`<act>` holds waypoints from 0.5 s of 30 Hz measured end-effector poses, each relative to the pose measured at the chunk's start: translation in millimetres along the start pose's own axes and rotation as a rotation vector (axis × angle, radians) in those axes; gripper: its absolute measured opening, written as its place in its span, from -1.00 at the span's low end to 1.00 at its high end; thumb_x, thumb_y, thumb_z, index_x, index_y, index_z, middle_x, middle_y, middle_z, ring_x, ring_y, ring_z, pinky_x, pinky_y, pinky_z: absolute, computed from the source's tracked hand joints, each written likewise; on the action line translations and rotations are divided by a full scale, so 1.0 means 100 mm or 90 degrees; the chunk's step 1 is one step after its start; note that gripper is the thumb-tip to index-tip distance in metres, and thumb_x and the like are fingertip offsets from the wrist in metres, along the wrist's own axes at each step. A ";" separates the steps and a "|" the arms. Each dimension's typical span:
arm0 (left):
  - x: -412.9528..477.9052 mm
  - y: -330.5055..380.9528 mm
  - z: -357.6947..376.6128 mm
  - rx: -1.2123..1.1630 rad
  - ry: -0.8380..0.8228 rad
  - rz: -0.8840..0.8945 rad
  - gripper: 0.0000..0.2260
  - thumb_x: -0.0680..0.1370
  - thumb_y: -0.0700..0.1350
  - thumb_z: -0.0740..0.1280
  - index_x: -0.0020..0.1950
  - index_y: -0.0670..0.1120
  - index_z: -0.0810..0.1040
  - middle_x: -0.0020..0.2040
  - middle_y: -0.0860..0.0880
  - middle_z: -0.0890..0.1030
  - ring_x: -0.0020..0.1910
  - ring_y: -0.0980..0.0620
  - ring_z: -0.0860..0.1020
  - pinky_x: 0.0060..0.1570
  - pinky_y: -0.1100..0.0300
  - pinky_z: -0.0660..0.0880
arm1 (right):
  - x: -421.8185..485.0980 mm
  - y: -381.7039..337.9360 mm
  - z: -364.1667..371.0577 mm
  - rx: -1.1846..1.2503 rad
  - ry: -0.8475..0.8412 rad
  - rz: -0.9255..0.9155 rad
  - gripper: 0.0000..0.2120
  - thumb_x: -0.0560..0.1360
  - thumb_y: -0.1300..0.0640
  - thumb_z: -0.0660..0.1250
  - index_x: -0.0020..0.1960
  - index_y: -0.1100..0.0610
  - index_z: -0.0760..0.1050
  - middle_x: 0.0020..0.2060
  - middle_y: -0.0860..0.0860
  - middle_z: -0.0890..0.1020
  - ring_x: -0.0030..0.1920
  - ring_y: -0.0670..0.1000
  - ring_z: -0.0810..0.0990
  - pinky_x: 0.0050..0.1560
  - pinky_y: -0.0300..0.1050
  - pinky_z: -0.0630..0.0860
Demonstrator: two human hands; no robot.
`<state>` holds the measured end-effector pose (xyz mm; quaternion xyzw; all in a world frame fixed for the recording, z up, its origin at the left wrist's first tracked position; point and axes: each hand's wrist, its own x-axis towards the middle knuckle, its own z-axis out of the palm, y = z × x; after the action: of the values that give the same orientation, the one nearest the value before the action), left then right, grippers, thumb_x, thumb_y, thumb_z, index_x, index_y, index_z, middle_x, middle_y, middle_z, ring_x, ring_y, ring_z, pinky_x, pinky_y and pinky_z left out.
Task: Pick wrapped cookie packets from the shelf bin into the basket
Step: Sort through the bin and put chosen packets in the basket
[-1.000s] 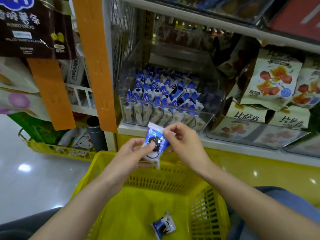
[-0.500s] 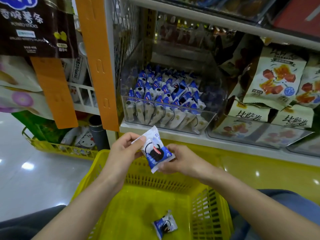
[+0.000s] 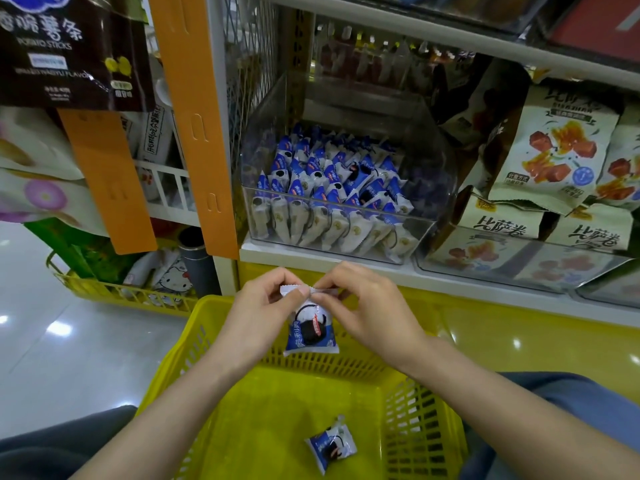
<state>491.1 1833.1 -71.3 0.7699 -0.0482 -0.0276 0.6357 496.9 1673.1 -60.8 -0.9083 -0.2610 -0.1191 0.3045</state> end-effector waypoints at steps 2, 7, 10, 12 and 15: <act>0.00 0.02 0.01 -0.009 -0.001 -0.004 -0.88 0.53 -0.20 0.30 -0.21 -0.10 0.53 -0.34 0.10 0.58 -0.30 0.20 0.53 -0.27 0.36 0.44 | 0.01 0.00 -0.02 -0.018 0.022 0.005 -0.91 0.47 0.04 0.35 -0.11 0.05 0.57 -0.24 -0.14 0.54 -0.21 -0.15 0.50 -0.22 -0.11 0.52; 0.02 0.00 -0.03 0.024 0.101 -0.029 -0.93 0.55 -0.16 0.28 -0.14 -0.07 0.46 -0.14 -0.06 0.56 -0.14 -0.07 0.55 -0.13 0.07 0.49 | 0.04 0.02 -0.04 0.065 0.143 0.104 -0.97 0.48 0.11 0.36 -0.14 0.04 0.54 -0.25 -0.14 0.55 -0.19 -0.16 0.52 -0.26 -0.28 0.46; 0.04 0.04 -0.04 -0.085 0.023 -0.188 -0.73 0.61 0.00 0.12 -0.10 -0.11 0.53 -0.14 -0.09 0.60 -0.24 -0.02 0.57 -0.35 0.24 0.49 | 0.05 0.03 -0.06 0.113 0.176 0.112 -0.98 0.48 0.15 0.37 -0.13 0.07 0.54 -0.22 -0.09 0.59 -0.17 -0.18 0.55 -0.22 -0.35 0.47; 0.04 0.07 -0.05 -0.204 -0.038 -0.274 -0.60 0.59 0.12 0.05 -0.03 -0.12 0.56 -0.13 -0.08 0.64 -0.22 -0.02 0.60 -0.35 0.24 0.51 | 0.02 0.02 -0.04 0.097 0.136 0.045 -0.99 0.47 0.18 0.37 -0.13 0.11 0.55 -0.18 -0.05 0.59 -0.14 -0.15 0.56 -0.14 -0.26 0.52; 0.03 0.04 -0.06 -0.294 -0.055 -0.253 -0.61 0.54 0.14 0.12 0.03 -0.08 0.60 -0.12 -0.05 0.69 -0.15 0.01 0.63 -0.20 0.17 0.50 | -0.04 -0.02 0.00 -0.028 0.082 -0.083 -0.95 0.44 0.17 0.38 -0.12 0.14 0.59 -0.12 -0.01 0.61 -0.08 -0.02 0.57 -0.16 -0.07 0.53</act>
<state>494.6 1837.8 -66.4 0.5974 0.0840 -0.1943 0.7735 492.5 1672.9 -61.7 -0.8865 -0.2965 -0.2025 0.2920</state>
